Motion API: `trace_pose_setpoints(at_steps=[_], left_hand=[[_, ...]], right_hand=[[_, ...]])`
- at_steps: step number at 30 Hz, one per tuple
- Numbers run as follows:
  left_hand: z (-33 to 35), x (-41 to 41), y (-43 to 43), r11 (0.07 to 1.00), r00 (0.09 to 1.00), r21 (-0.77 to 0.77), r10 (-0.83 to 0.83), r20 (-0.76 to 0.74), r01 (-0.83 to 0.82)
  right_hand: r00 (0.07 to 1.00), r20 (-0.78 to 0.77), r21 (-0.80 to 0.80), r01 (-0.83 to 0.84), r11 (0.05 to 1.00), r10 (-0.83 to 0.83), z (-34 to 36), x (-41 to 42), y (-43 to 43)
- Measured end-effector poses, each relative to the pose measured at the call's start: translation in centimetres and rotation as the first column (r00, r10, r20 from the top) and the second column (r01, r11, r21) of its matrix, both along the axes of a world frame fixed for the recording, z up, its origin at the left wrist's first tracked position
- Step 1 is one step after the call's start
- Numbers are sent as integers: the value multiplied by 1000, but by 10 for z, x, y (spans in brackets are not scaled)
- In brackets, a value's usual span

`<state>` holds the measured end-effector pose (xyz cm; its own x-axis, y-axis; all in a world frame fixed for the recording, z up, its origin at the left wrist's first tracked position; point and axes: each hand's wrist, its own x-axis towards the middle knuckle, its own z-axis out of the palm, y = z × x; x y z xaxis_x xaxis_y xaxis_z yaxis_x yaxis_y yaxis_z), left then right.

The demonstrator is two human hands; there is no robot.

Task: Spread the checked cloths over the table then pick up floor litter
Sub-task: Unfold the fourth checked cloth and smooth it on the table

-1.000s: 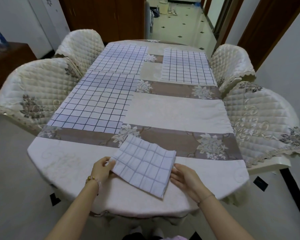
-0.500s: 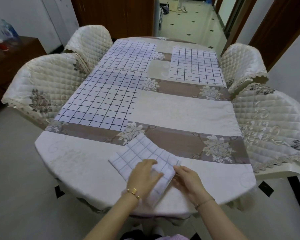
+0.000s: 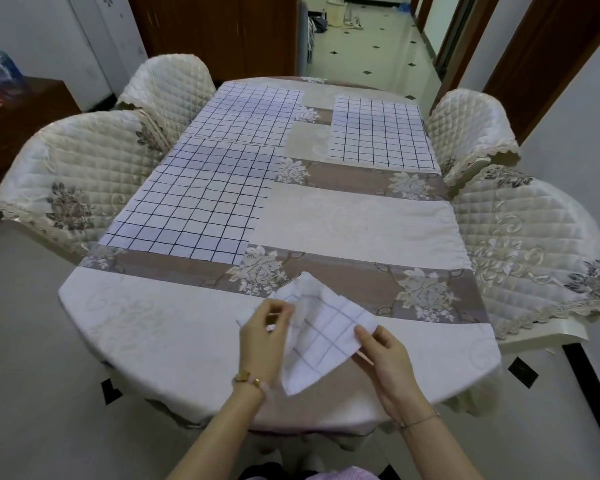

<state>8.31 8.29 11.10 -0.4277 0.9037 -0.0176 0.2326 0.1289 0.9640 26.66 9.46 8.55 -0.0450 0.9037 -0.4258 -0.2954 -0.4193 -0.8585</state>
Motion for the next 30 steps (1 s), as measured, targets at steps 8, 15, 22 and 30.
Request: trace_pose_setpoints(at_steps=[8, 15, 22, 30], left_hand=[[11, -56, 10, 913, 708, 21, 300, 639, -406], [-36, -65, -18, 910, 414, -250, 378, 828, -332], [-39, -21, -58, 948, 360, -288, 318, 877, -137], [-34, 0, -52, 869, 580, -434, 486, 653, -240]], right_hand=[[996, -22, 50, 89, 995, -88, 4, 8, -10], [998, -50, -233, 16, 972, -29, -17, -12, -32], [1000, 24, -177, -7, 984, 12, -16, -15, -38], [984, 103, -178, -126, 976, 146, -24, -7, -44]])
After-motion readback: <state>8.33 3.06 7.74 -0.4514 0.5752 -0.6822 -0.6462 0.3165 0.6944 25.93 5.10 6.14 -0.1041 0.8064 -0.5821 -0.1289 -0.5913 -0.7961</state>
